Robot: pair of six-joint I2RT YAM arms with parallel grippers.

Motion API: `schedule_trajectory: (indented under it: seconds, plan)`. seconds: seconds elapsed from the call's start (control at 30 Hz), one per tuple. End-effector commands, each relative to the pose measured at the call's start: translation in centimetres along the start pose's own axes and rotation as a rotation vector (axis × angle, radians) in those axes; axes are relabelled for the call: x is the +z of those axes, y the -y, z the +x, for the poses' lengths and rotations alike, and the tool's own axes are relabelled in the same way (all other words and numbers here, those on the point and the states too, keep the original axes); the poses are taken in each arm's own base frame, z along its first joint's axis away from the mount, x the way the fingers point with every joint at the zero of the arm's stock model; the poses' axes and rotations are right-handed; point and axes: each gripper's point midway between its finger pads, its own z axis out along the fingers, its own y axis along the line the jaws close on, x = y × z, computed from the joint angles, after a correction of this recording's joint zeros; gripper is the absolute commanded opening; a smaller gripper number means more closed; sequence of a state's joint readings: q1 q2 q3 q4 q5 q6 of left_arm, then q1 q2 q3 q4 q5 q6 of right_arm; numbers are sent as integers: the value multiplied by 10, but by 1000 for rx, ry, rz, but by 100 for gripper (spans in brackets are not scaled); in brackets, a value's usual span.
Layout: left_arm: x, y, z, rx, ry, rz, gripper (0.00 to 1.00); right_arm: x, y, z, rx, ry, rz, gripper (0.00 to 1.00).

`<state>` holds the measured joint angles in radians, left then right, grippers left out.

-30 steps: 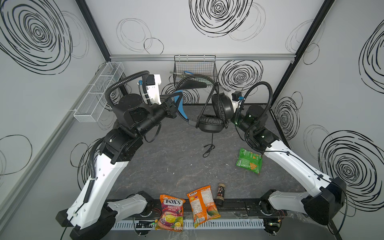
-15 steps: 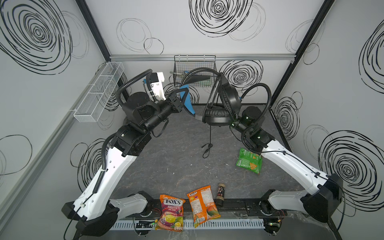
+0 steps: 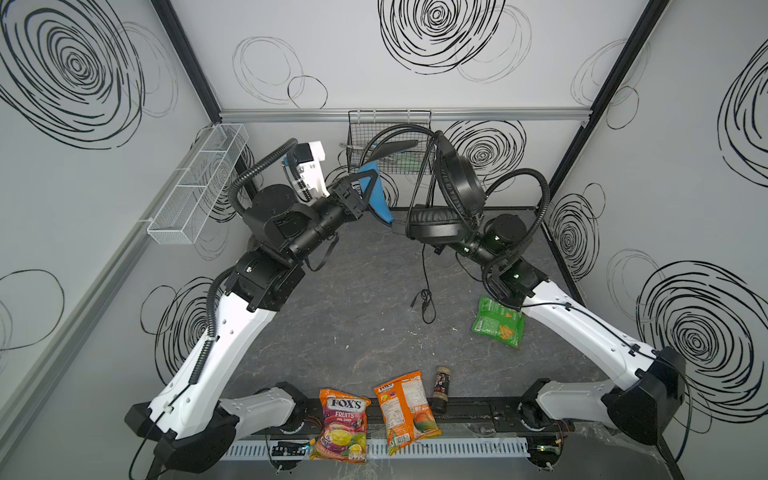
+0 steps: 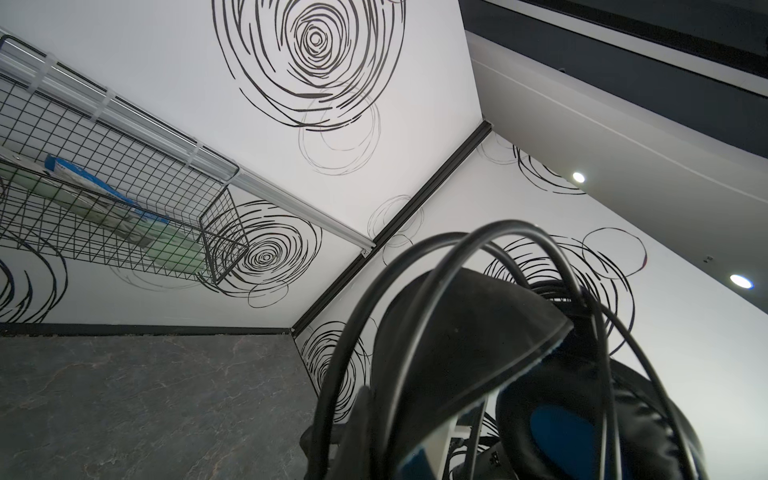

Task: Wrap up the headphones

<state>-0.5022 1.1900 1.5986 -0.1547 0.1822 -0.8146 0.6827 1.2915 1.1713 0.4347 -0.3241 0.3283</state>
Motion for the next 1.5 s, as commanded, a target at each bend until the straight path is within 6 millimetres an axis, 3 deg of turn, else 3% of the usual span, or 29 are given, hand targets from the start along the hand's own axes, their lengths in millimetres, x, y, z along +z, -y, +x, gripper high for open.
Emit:
schedule_trajectory:
  seconds: [0.0,0.23,0.63,0.73,0.83,1.17,1.33,1.47]
  plan:
    - [-15,31,-36,-21,126,121,0,-3,-15,-21,25,77,-63,32]
    - [-18,14,-45,-63,152,117,0,-4,-12,-18,19,65,-52,33]
    - [-22,28,-52,-133,161,223,0,-3,-5,-13,49,73,-47,33]
    - [-24,33,-55,-141,164,244,0,-1,-5,-11,50,69,-52,36]
    - [-25,37,-57,-141,167,254,0,0,-1,-11,32,72,-32,47]
    - [-28,39,-59,-142,170,253,0,9,21,15,-14,11,47,52]
    - [-28,40,-60,-149,173,264,0,6,30,19,-29,10,89,61]
    - [-27,40,-60,-153,174,268,0,12,37,38,-17,-30,90,61]
